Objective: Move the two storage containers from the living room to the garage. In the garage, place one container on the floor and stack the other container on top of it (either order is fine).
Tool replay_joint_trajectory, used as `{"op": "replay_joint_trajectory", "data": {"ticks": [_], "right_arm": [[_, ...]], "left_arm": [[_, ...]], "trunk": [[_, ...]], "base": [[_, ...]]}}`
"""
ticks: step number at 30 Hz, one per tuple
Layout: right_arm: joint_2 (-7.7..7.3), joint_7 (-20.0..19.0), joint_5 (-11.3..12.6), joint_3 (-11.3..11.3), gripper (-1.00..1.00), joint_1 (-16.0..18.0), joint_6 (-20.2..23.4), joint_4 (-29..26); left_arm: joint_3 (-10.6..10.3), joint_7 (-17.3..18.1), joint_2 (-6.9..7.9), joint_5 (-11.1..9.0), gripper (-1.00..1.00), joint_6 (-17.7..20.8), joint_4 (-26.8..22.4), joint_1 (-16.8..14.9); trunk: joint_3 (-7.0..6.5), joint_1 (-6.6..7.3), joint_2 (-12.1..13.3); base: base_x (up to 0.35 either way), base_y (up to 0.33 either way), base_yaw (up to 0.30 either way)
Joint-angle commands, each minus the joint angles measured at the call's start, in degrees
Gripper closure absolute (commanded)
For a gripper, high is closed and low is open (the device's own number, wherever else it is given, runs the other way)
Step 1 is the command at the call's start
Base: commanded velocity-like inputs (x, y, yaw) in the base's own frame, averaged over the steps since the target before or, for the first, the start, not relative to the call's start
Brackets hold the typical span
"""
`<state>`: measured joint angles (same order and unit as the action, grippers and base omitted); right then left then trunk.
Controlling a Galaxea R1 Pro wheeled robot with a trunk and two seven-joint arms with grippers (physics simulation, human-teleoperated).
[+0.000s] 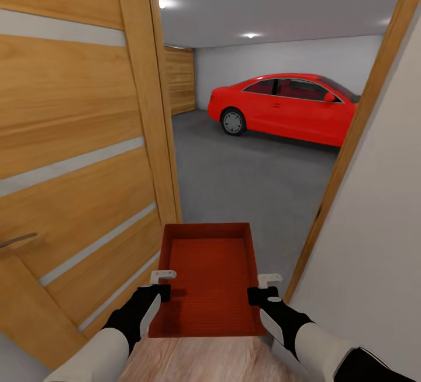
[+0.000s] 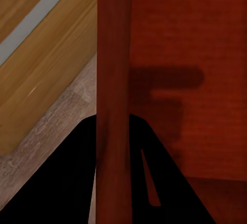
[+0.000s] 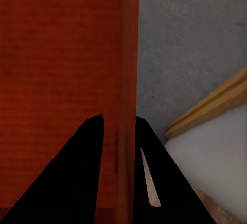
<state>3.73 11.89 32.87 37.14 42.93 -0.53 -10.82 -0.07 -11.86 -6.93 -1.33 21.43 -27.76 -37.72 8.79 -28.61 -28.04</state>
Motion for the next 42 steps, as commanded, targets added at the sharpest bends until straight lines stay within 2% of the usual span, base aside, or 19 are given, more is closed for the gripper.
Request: {"op": "replay_joint_trajectory", "data": {"ticks": [1,10,23,27,42], "right_arm": [[-0.84,1.5,-0.8,-1.9,1.0,0.1,-0.2,-0.2],[-1.0,1.5,-0.8,-1.9,1.0,0.1,-0.2,-0.2],[-0.86,1.5,-0.8,-1.9,1.0,0.1,-0.2,-0.2],[-1.0,1.5,-0.8,-1.9,1.0,0.1,-0.2,-0.2],[-1.01,1.5,-0.8,-1.9,1.0,0.1,-0.2,-0.2]], "left_arm": [[-0.2,-0.5,0.51,0.8,1.0,0.5,0.4,0.0],[-0.2,-0.5,0.51,0.8,1.0,0.5,0.4,0.0],[-0.2,-0.5,0.51,0.8,1.0,0.5,0.3,0.0],[-0.2,-0.5,0.51,0.8,1.0,0.5,0.3,0.0],[-0.2,-0.4,0.51,0.8,1.0,0.5,0.3,0.0]], "trunk": [[0.1,-0.04,-0.1],[0.1,-0.04,-0.1],[0.1,-0.04,-0.1],[0.1,-0.04,-0.1],[0.1,-0.04,-0.1]], "base": [[0.117,0.0,0.0],[0.114,0.0,-0.014],[0.111,0.0,-0.24],[0.112,0.017,-0.067],[0.205,0.203,-0.002]]}}
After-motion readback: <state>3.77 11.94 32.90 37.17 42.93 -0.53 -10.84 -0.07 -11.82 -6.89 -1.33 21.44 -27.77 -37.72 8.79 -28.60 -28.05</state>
